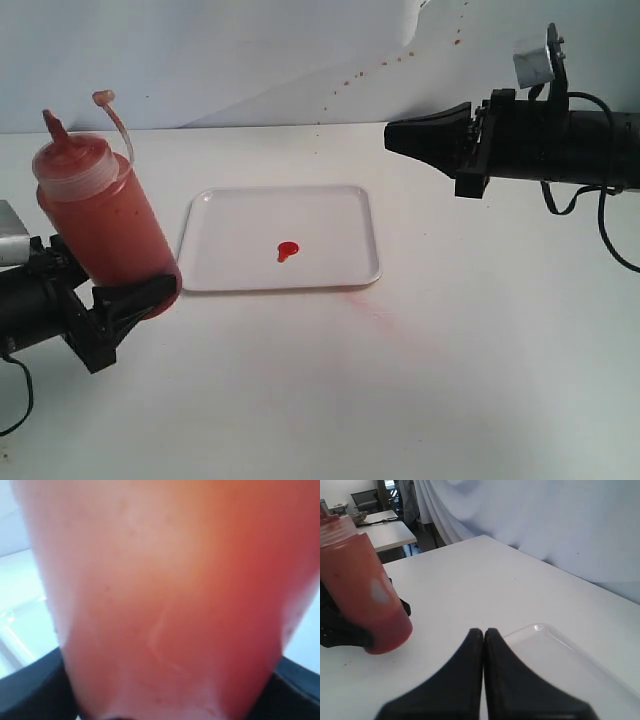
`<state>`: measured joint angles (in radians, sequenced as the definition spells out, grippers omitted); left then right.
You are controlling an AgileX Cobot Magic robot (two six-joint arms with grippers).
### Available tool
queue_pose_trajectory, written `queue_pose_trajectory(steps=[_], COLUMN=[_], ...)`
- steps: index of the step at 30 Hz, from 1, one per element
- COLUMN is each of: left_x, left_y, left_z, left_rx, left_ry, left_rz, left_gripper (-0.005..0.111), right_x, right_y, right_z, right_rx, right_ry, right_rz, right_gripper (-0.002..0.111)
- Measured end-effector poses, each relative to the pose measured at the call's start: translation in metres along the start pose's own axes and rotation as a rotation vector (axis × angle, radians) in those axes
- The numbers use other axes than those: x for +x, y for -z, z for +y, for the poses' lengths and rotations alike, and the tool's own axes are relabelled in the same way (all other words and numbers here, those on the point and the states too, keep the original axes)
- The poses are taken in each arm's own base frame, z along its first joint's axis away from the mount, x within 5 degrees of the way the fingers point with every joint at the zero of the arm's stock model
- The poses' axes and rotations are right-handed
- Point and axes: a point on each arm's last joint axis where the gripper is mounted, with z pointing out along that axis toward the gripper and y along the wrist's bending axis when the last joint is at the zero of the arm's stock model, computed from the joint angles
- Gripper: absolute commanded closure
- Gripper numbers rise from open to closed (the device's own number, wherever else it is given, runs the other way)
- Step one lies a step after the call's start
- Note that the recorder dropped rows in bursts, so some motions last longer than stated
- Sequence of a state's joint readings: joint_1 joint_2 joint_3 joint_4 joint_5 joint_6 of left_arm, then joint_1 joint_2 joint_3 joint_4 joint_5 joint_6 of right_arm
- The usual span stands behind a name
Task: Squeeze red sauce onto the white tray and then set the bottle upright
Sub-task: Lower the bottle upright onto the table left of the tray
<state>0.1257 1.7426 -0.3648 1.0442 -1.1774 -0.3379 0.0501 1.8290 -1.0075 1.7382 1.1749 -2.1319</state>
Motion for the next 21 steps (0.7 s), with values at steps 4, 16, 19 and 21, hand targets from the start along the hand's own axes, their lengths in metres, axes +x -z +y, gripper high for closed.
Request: queue_pose_trajectory(steps=[4,16,19,21], left_x=[0.011,0.018,0.018,0.018], left_y=[-0.003,-0.001,-0.001,-0.001], left_z=[-0.005,-0.017,-0.017,-0.017], left_rx=[0.086,0.229,0.23,0.227], left_ry=[0.039,0.01,0.003,0.002], left_rz=[0.05,0.109,0.109,0.107], left_gripper=[0.107,0.107,0.107,0.107], right_x=[0.0,0.0,0.0,0.0], right_y=[0.0,0.0,0.0,0.0], right_z=[0.0,0.0,0.0,0.0], right_rx=[-0.004,-0.004,-0.004,-0.004], right_ry=[0.0,0.0,0.0,0.0], right_rz=[-0.003,-0.003,-0.003,-0.003], right_gripper=[0.108,0.108,0.108,0.108])
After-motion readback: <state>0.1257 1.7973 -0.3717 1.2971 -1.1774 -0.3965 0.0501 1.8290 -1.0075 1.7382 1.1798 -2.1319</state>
